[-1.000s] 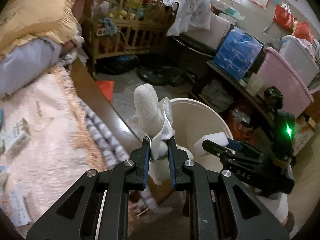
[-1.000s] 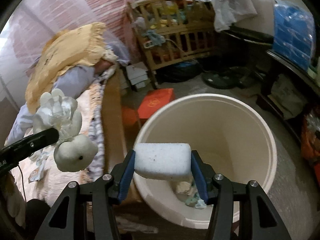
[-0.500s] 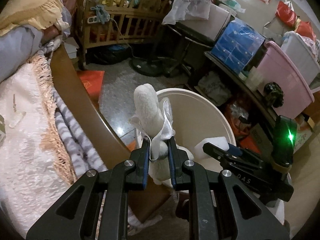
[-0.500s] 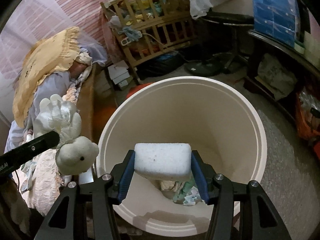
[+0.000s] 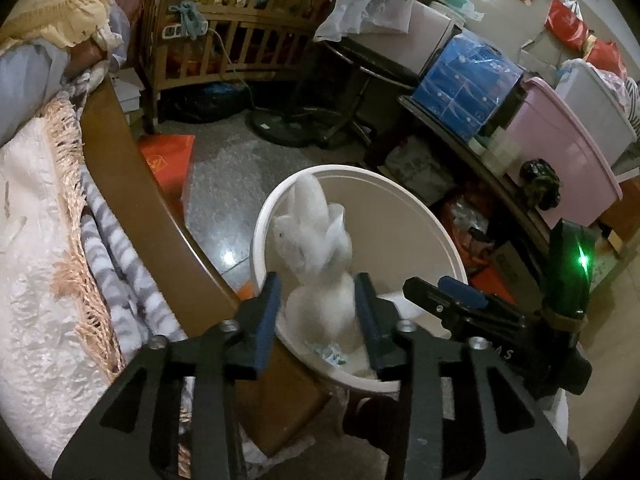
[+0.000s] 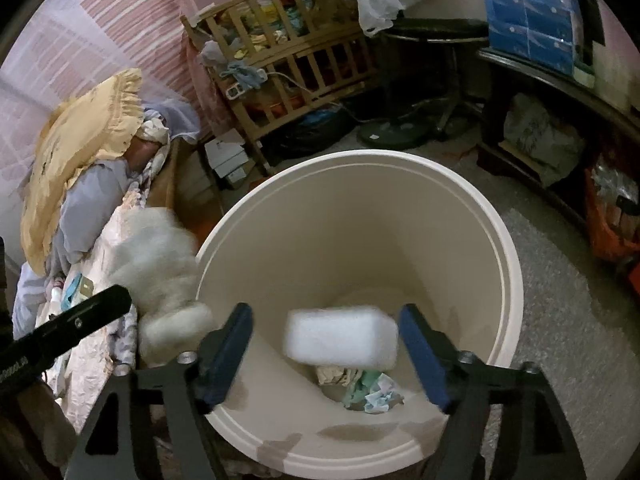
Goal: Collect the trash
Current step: 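Open the right tool over the bucket while the left tool releases the plush toy, then return both tools to the bed over the remaining trash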
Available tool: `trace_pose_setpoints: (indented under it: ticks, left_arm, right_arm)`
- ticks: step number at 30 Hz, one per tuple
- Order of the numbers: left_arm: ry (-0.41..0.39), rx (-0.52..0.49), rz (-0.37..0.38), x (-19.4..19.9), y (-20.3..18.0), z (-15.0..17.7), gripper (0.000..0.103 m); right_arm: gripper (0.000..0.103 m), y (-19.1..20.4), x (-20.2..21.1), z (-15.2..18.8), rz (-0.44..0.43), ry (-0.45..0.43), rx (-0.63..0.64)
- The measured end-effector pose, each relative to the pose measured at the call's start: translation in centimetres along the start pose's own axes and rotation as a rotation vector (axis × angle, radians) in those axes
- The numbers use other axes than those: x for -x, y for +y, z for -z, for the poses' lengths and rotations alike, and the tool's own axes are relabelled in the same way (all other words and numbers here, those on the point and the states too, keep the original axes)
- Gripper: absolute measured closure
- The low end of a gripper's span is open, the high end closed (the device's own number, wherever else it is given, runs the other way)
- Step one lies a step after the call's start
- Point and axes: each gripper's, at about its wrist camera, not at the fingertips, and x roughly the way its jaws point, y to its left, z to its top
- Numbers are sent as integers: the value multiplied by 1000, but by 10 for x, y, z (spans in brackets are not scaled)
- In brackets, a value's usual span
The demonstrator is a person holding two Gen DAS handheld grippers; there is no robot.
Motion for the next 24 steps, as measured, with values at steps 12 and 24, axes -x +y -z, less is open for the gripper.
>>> trace_pose_setpoints:
  ticks: [12, 24]
  left_arm:
    - [-33, -40, -142, 36, 10, 14, 64]
    - [-92, -34, -295, 89, 51, 31, 64]
  right_arm:
    - [27, 14, -3, 4, -32, 11, 45]
    - [27, 78, -4, 15, -105, 31, 155]
